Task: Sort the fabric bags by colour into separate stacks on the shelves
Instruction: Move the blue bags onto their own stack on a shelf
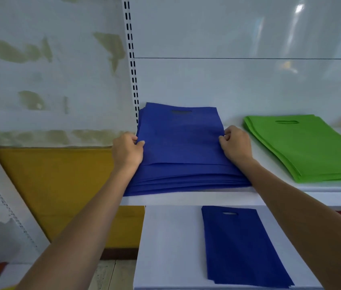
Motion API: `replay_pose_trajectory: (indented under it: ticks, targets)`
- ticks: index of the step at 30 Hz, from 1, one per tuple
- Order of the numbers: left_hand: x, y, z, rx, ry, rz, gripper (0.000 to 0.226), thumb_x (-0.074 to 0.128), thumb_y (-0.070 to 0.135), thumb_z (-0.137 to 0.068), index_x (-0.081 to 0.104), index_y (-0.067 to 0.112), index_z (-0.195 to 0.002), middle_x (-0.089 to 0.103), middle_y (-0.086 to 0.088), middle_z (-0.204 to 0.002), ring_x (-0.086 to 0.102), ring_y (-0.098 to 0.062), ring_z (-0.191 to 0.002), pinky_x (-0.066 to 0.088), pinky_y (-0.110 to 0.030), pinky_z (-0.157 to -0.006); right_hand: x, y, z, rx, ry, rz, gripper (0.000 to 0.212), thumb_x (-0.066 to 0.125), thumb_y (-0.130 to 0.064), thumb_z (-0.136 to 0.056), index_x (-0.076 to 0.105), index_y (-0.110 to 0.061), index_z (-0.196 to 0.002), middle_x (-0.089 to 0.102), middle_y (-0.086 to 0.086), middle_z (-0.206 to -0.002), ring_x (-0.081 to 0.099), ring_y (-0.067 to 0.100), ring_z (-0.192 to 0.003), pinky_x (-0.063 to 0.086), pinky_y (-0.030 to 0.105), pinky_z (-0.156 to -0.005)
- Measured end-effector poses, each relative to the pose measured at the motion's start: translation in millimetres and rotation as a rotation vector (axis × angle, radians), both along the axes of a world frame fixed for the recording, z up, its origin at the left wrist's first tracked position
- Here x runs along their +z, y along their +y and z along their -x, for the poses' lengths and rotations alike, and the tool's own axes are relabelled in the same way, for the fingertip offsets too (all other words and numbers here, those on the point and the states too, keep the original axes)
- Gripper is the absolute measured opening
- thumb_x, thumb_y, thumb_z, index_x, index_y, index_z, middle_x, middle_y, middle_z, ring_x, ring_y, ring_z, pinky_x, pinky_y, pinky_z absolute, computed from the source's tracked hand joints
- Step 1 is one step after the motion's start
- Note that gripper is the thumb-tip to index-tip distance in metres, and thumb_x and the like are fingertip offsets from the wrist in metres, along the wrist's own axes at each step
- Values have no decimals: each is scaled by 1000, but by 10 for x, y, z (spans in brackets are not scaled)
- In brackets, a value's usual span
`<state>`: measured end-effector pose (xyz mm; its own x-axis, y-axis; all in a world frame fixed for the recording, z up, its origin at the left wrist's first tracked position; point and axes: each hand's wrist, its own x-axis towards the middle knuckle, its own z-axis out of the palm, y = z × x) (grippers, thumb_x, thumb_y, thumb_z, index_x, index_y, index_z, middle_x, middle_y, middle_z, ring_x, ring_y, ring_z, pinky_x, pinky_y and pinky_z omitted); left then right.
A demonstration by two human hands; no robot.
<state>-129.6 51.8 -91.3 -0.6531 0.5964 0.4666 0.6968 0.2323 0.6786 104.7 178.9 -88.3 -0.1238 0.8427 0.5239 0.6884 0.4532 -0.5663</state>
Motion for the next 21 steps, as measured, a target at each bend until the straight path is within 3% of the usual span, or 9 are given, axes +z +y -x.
replay_pose_trajectory:
  ticks: [6, 11, 15, 18, 21]
  targets:
    - [39, -117, -127, 69, 89, -96, 13, 58, 18, -91, 63, 8, -98, 68, -8, -94, 63, -25, -84, 43, -28, -61, 25, -59, 12, 5, -5, -193, 22, 52, -6, -86, 57, 2, -106, 61, 17, -96, 56, 35, -84, 44, 40, -70]
    - [51, -134, -133, 46, 169, -133, 11, 54, 16, -93, 59, 6, -94, 60, -11, -95, 55, -23, -79, 39, -31, -60, 19, -66, 14, 11, 8, -335, 11, 51, 5, -82, 56, 6, -92, 55, 23, -93, 51, 38, -85, 40, 44, -68]
    - [121, -183, -193, -10, 288, -220, 12, 51, 13, -94, 54, 2, -91, 59, -11, -82, 49, -21, -67, 33, -29, -56, 103, -102, 46, 70, 69, -275, 11, 44, -1, -91, 50, 6, -97, 53, 22, -98, 48, 35, -88, 33, 37, -72]
    - [206, -264, -246, -54, 416, -281, 10, 53, 10, -92, 57, 1, -90, 61, -12, -79, 55, -26, -65, 34, -29, -57, 327, -171, 18, 116, 208, -227, 22, 51, -14, -94, 50, 7, -101, 58, 24, -96, 52, 35, -82, 35, 38, -71]
    - [297, -342, -326, -73, 453, -359, 10, 54, 10, -92, 57, 0, -93, 63, -13, -79, 57, -28, -66, 38, -31, -57, 626, -272, -162, 167, 290, -264, 25, 54, -7, -91, 47, 5, -111, 58, 18, -96, 47, 25, -74, 31, 23, -63]
